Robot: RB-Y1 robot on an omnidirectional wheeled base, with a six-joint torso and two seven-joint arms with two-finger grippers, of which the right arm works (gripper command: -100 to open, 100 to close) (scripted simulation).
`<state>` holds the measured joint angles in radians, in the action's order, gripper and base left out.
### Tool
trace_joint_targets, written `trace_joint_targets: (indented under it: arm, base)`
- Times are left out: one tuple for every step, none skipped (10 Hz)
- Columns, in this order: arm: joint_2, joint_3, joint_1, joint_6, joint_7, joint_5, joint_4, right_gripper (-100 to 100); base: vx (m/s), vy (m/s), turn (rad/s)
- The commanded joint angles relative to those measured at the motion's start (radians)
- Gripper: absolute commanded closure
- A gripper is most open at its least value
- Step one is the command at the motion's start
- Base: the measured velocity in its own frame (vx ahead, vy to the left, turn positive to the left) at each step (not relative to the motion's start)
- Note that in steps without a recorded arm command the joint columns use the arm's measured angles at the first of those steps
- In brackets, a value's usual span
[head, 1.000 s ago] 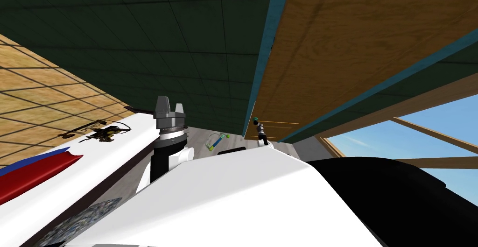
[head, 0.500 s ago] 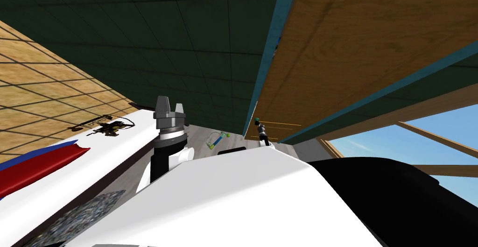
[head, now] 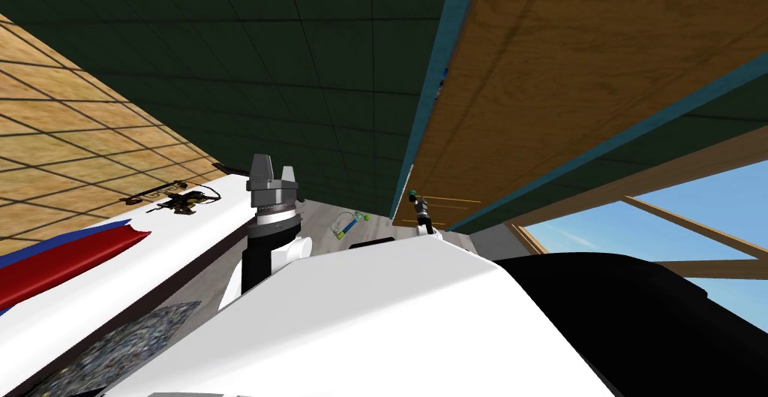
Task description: Pull the door open
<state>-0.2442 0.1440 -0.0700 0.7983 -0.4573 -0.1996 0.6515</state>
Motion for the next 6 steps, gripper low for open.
trace_joint_targets:
  arm:
    - [0.022, -0.018, 0.001, -0.002, -0.046, -0.013, 0.004, -100]
    - [0.025, -0.021, 0.001, -0.001, -0.075, -0.026, 0.006, -100]
    - [0.028, -0.024, 0.001, -0.001, -0.103, -0.04, 0.009, -100]
    - [0.028, -0.024, 0.001, -0.001, -0.113, -0.04, 0.009, -100]
    - [0.032, -0.028, 0.0, 0.0, -0.15, -0.055, 0.011, -100]
    - [0.036, -0.032, 0.0, 0.001, -0.177, -0.071, 0.014, -100]
  base:
    - [-0.063, 0.03, 0.106]
    - [-0.069, 0.032, 0.079]
    - [-0.076, 0.02, 0.077]
    - [-0.047, 0.013, 0.022]
    - [-0.047, 0.008, 0.043]
    - [-0.068, -0.007, 0.061]
